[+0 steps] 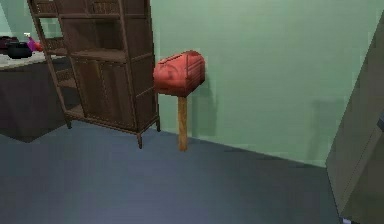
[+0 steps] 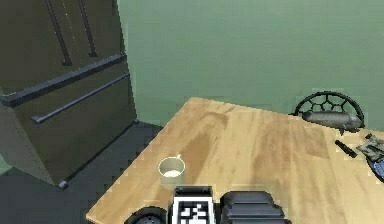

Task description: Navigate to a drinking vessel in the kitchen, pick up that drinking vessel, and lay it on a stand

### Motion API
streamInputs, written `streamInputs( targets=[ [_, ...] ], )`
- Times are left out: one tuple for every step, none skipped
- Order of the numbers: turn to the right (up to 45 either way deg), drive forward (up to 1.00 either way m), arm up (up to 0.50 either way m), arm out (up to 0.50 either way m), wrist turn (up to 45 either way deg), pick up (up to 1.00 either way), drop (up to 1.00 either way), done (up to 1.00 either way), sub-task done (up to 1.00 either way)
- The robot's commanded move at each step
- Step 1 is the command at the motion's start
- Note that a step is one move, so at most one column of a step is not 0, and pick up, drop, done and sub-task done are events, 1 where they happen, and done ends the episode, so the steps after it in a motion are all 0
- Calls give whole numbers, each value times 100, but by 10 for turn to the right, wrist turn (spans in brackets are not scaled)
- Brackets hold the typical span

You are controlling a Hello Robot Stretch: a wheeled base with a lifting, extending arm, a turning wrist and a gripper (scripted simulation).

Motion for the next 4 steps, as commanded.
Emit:
streamInputs(
  targets=[
    [0,0,0,20,0,0,0,0,0],
    [0,0,0,0,450,0,0,0,0],
    [0,0,0,0,450,0,0,0,0],
    [0,0,0,0,450,0,0,0,0]
  ],
)
